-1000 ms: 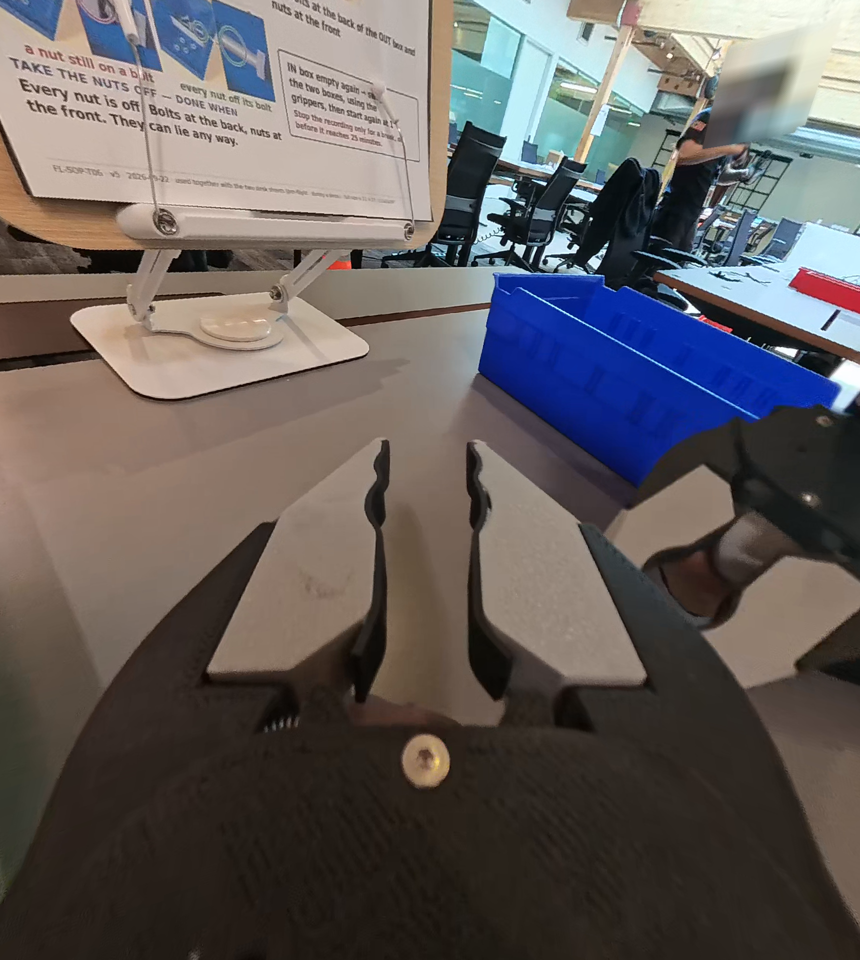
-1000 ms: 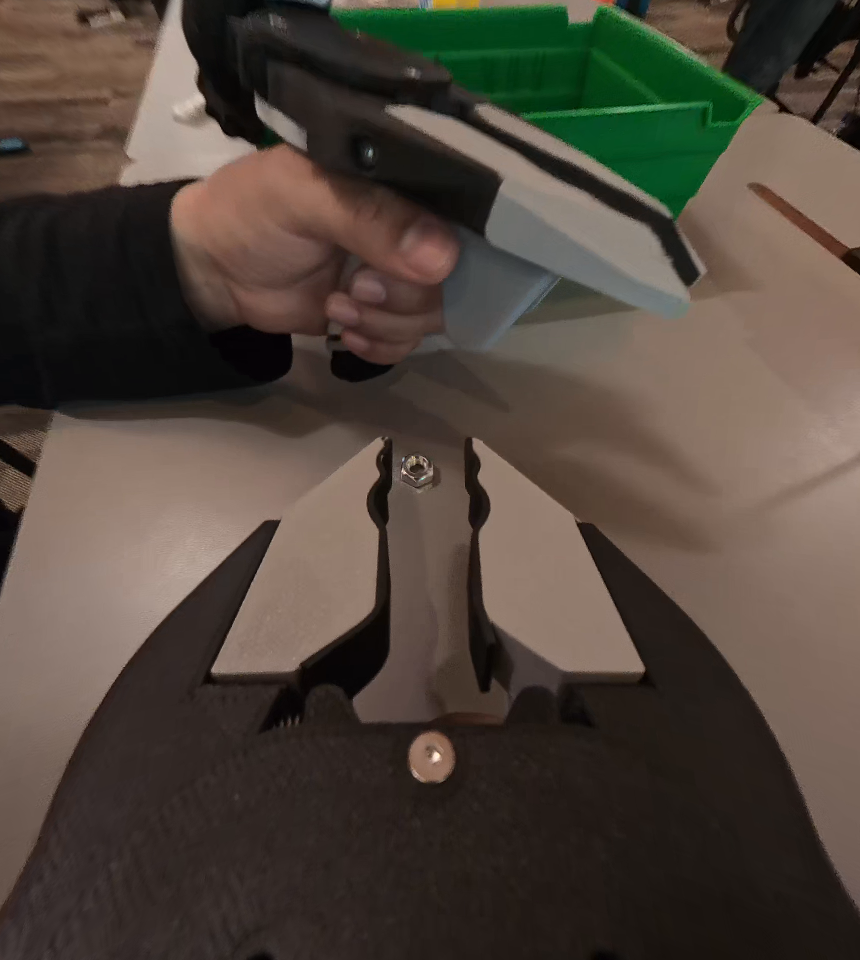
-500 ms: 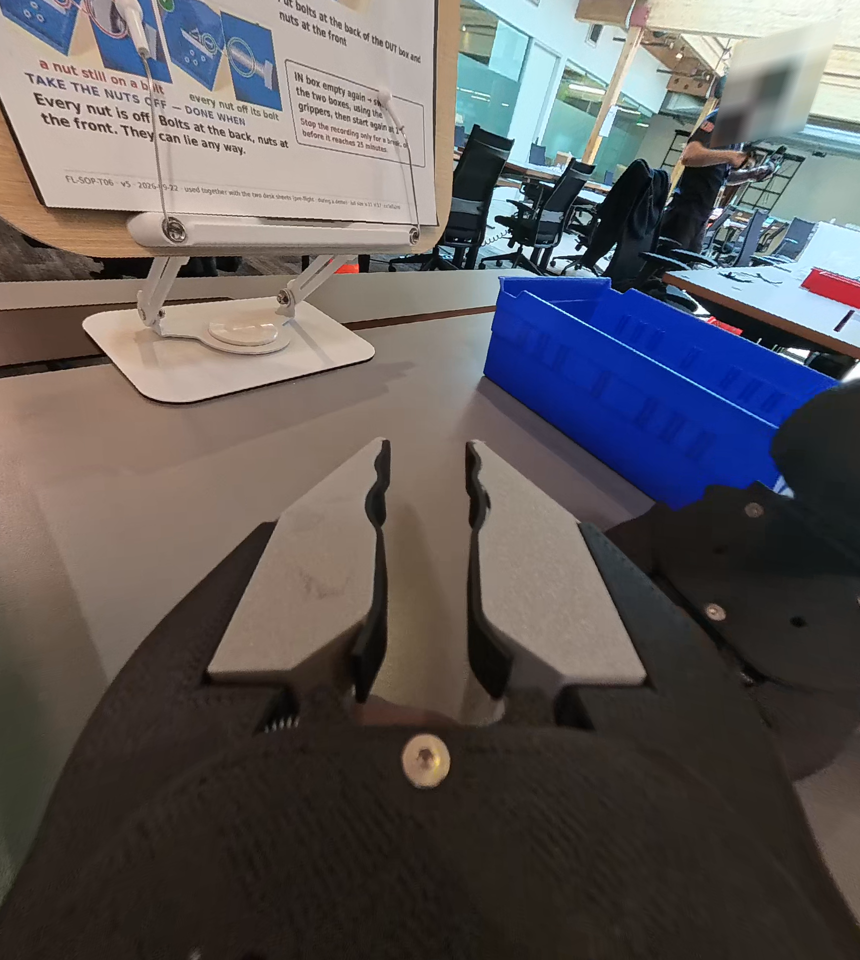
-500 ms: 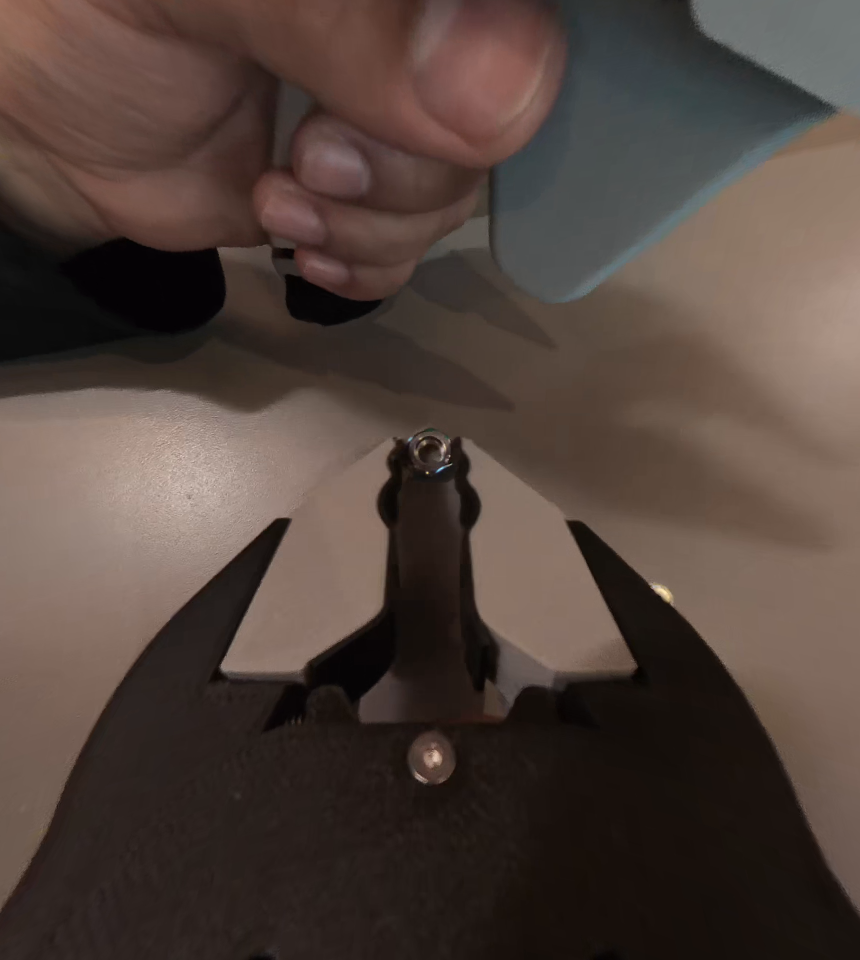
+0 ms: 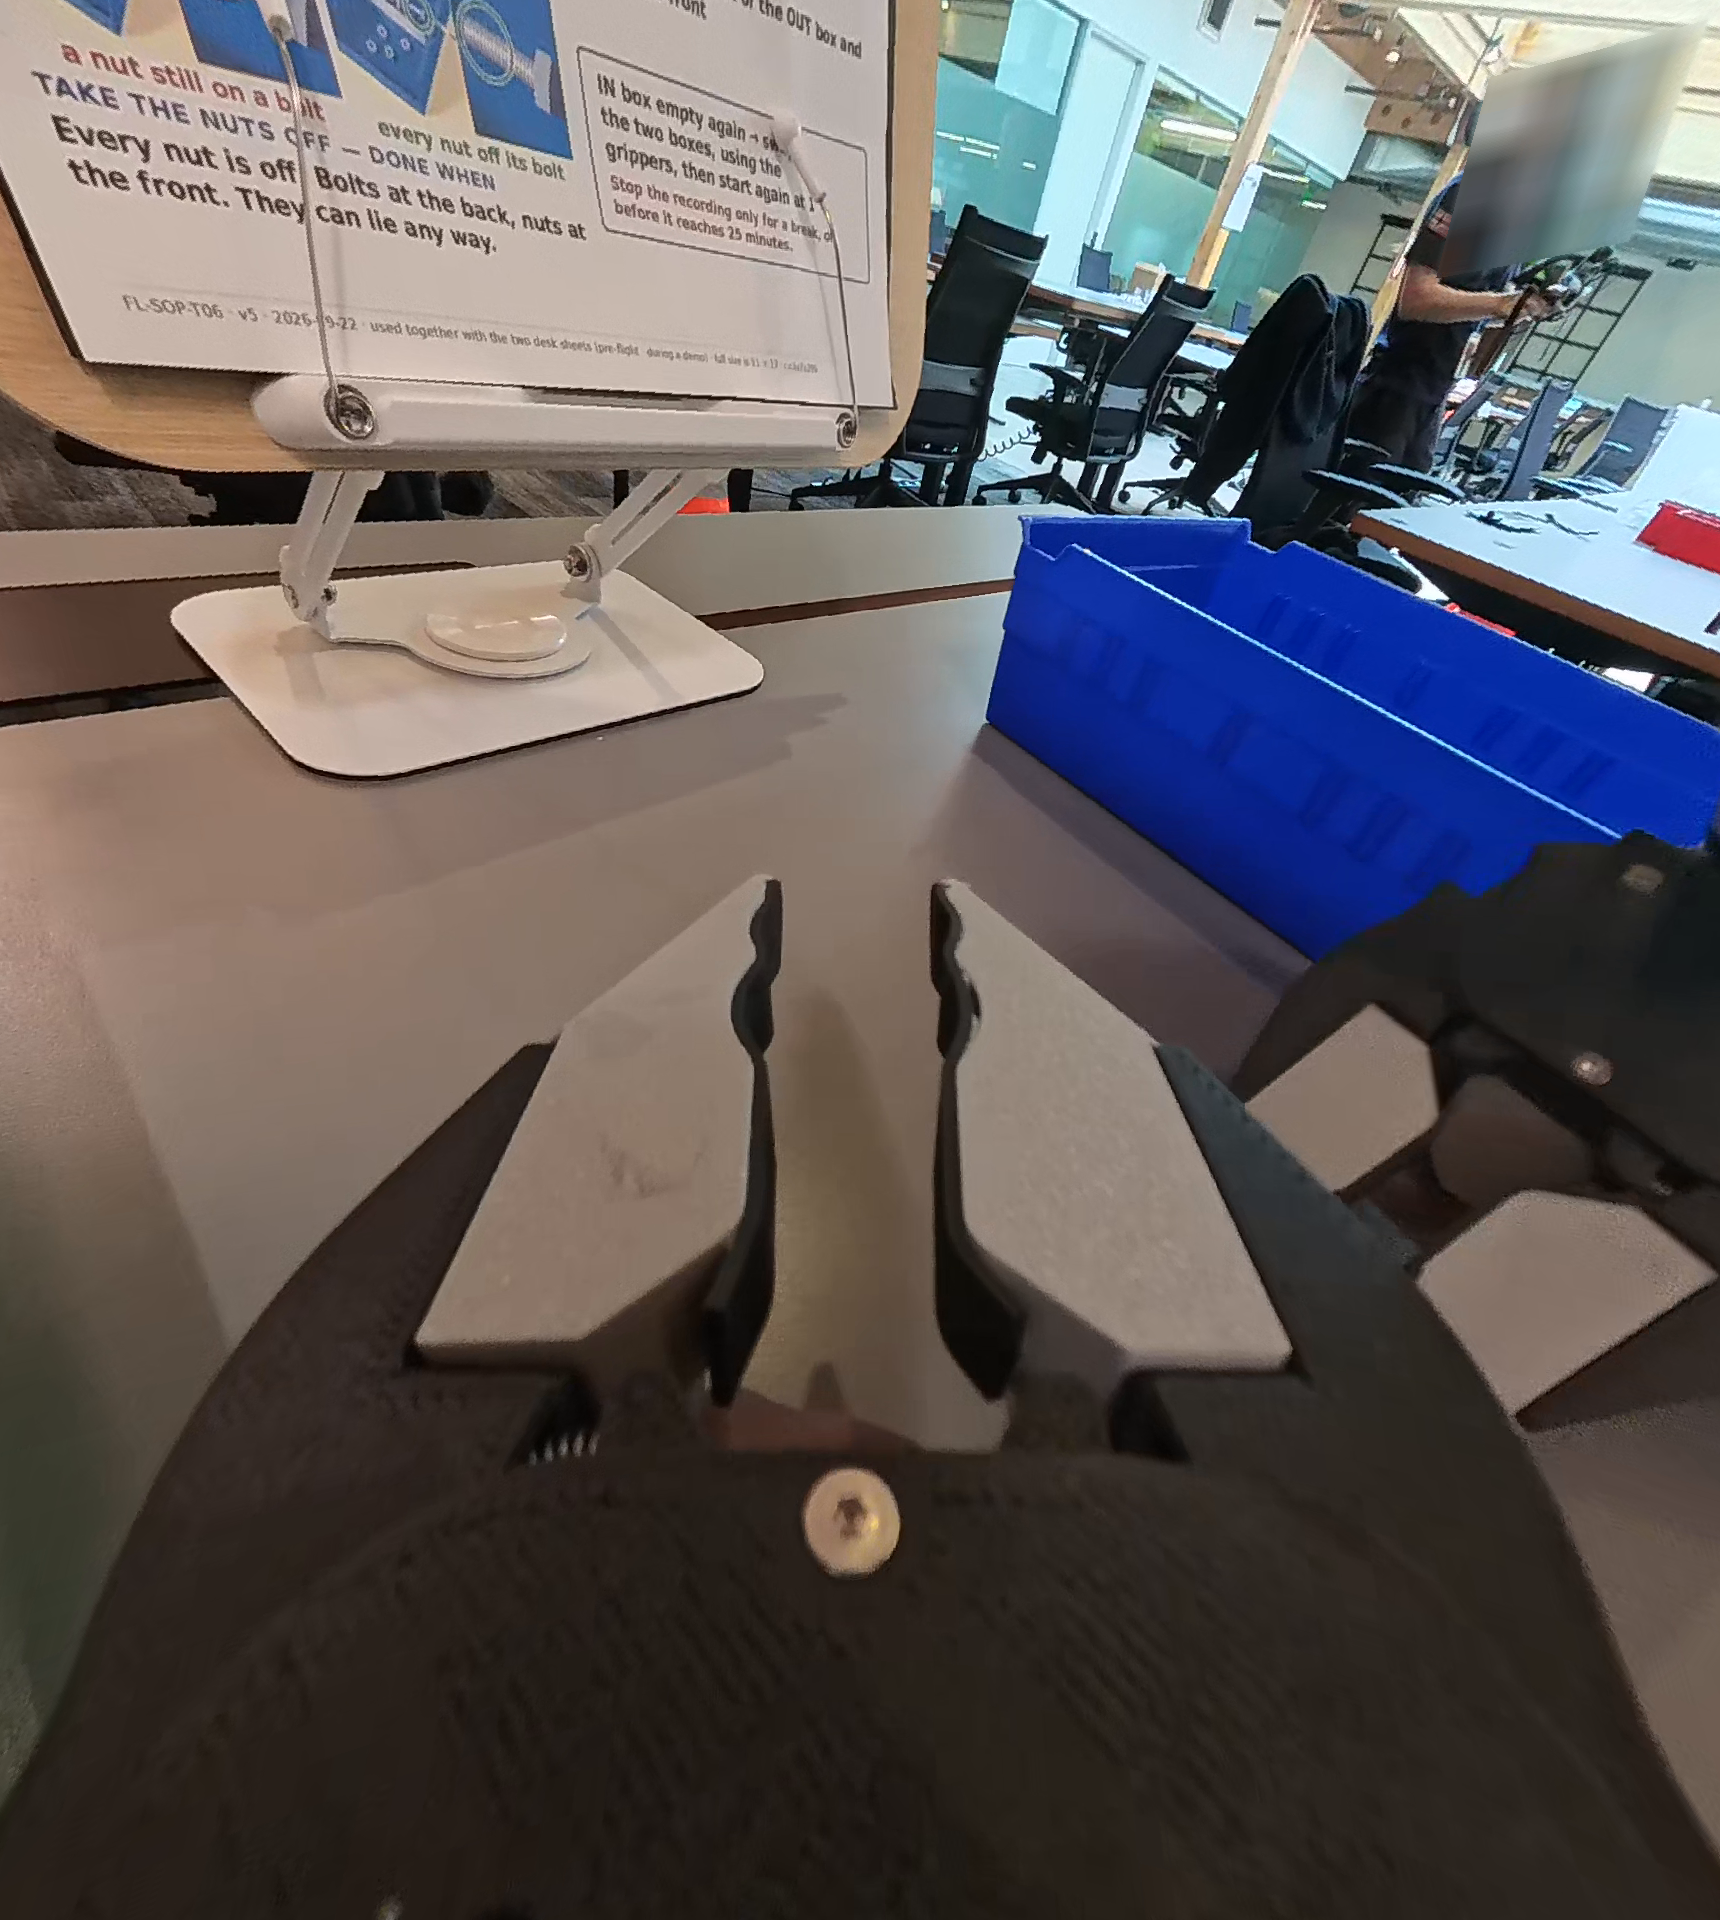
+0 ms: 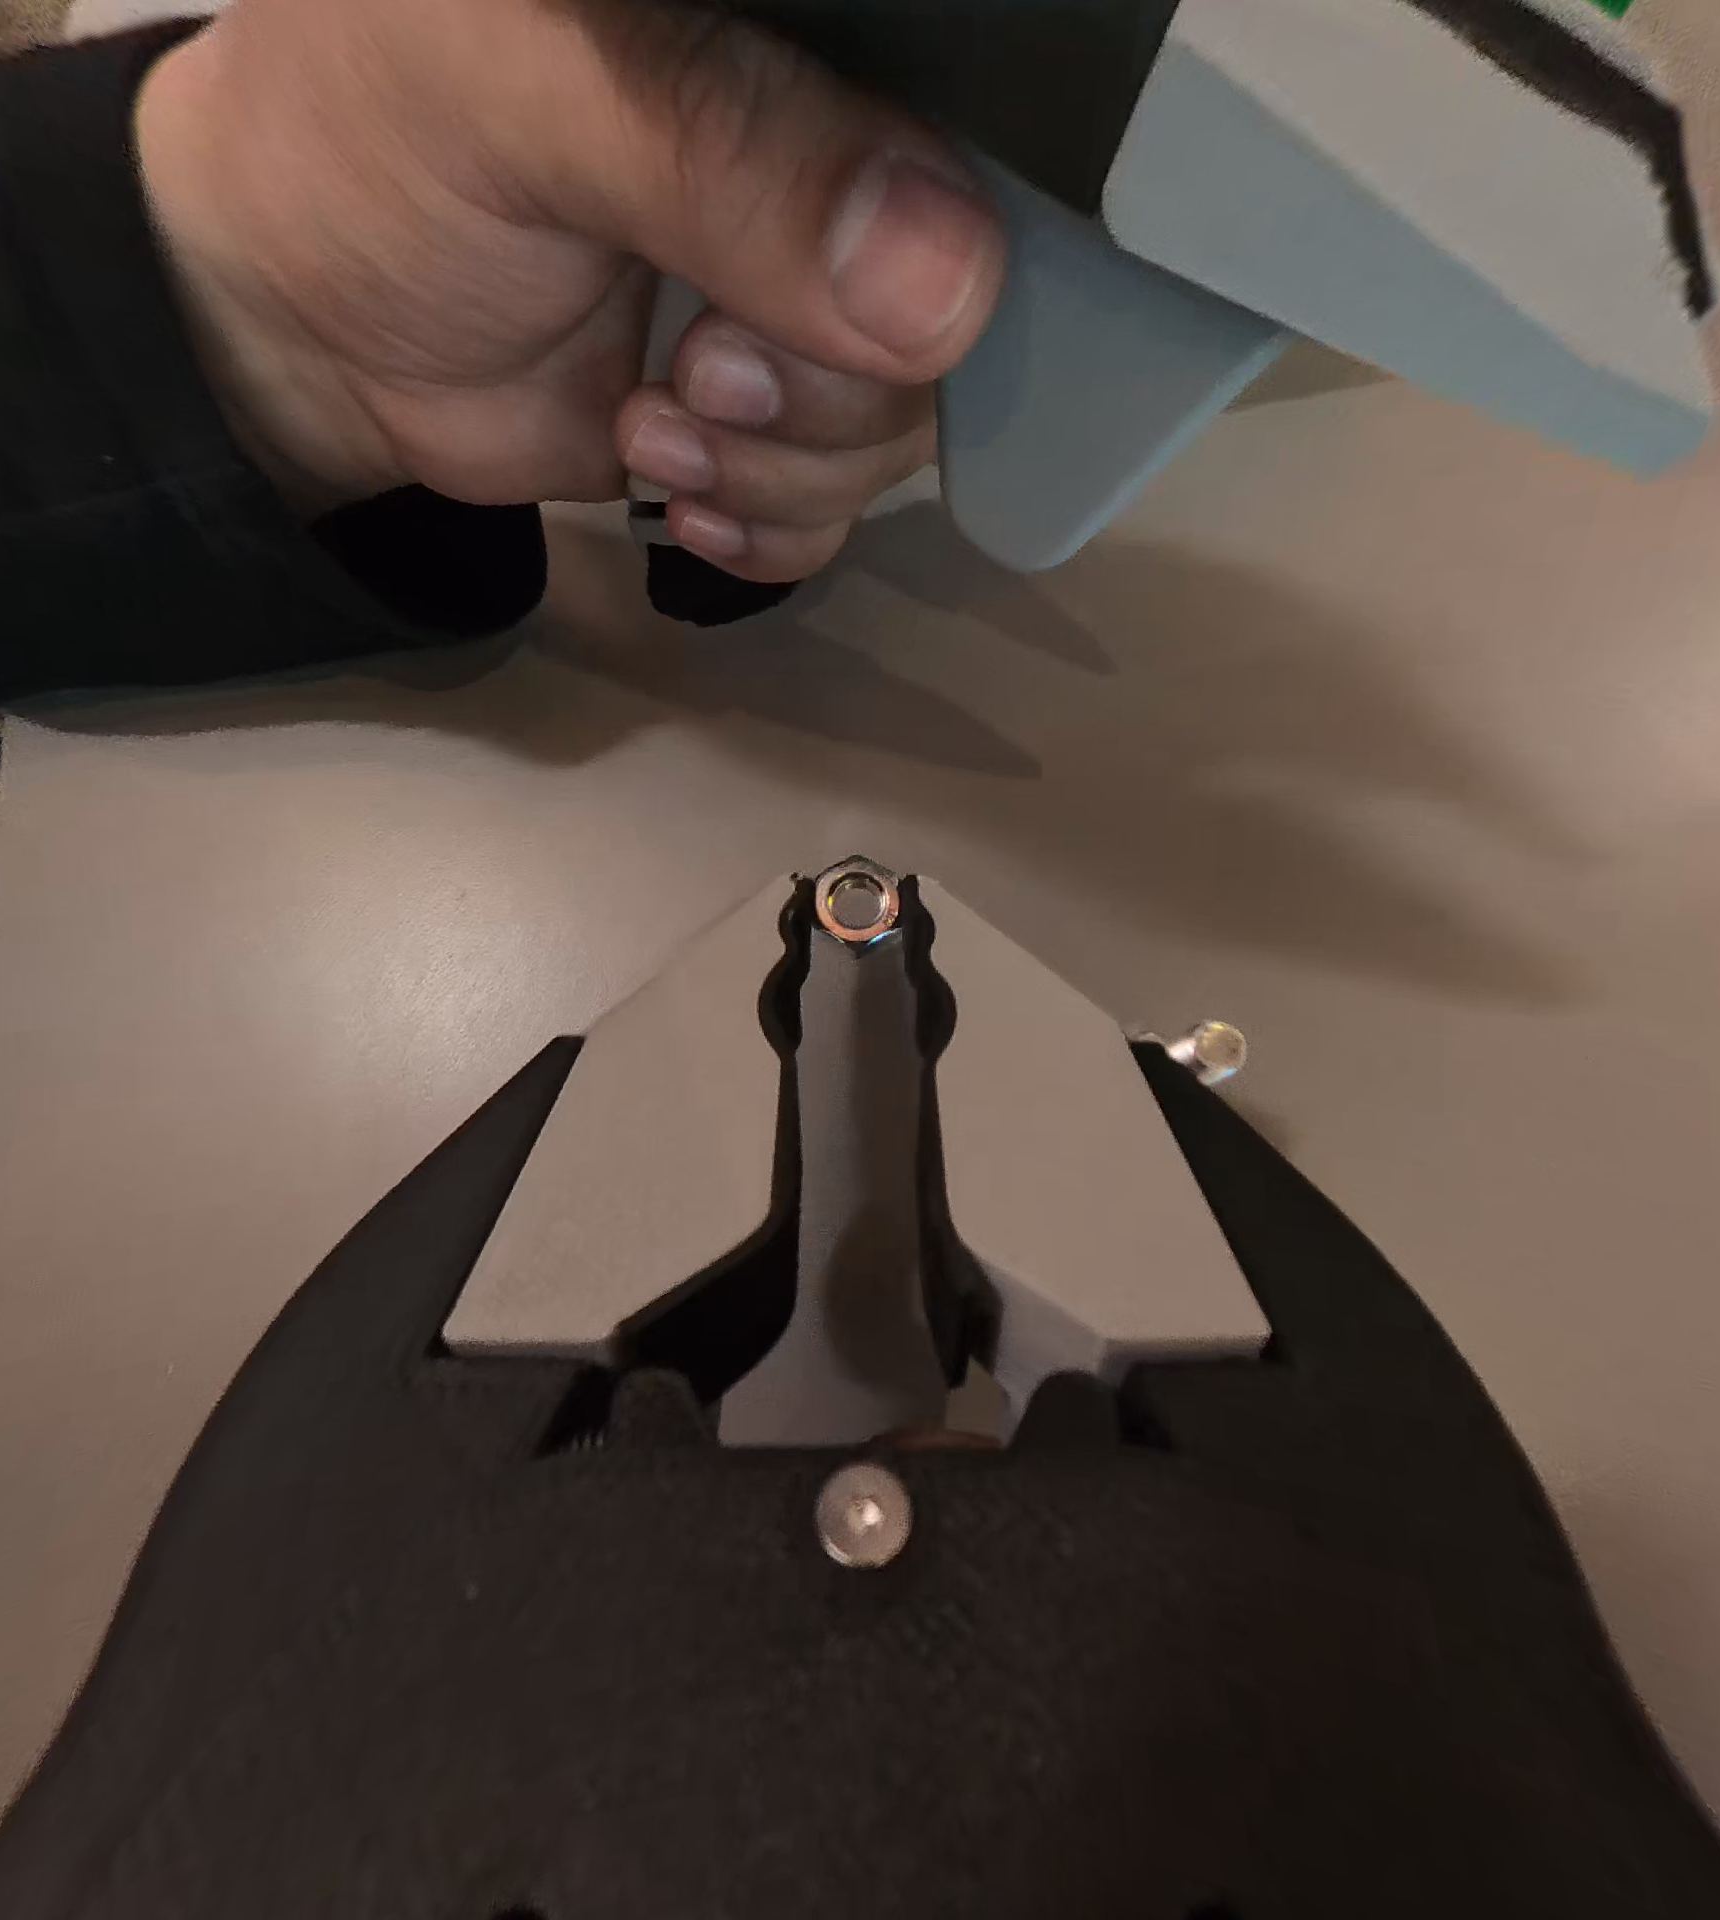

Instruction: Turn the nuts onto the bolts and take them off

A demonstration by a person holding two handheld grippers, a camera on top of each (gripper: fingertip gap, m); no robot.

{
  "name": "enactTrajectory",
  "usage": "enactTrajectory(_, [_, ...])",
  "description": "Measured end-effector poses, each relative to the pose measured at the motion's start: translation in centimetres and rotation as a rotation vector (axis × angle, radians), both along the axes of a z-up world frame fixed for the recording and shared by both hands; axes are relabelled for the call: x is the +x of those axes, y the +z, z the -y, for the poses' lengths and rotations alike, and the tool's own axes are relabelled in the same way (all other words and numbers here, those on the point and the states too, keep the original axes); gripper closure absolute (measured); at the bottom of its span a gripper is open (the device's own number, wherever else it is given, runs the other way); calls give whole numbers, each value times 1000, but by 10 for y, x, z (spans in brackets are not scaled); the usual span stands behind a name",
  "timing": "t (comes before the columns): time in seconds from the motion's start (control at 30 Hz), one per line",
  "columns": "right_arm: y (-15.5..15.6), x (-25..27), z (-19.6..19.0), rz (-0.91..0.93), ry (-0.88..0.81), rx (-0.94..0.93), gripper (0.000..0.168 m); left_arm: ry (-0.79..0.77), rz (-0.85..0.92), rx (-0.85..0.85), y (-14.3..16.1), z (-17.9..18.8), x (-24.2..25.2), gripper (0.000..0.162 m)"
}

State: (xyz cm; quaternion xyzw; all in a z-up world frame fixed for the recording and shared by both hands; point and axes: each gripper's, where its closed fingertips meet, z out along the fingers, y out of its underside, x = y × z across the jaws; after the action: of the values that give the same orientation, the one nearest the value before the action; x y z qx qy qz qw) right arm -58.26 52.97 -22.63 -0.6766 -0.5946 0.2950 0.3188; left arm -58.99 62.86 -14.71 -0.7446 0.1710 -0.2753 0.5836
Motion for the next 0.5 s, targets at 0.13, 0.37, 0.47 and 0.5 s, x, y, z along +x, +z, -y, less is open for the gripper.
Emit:
enactTrajectory(0.13, [9,8,-4,-18,-5,6,154,-6,-2,-12,-3,0,0,136])
enactTrajectory(0.37, [-4,26,-5,83,25,14,154,-9,-11,-19,-6,-1,1,136])
enactTrajectory(0.47, [-11,33,-6,122,32,-3,154,-10,-15,-21,-7,-1,1,136])
enactTrajectory(0.5, [-14,35,-7,137,29,-1,154,-10,-16,-22,-8,-1,1,136])
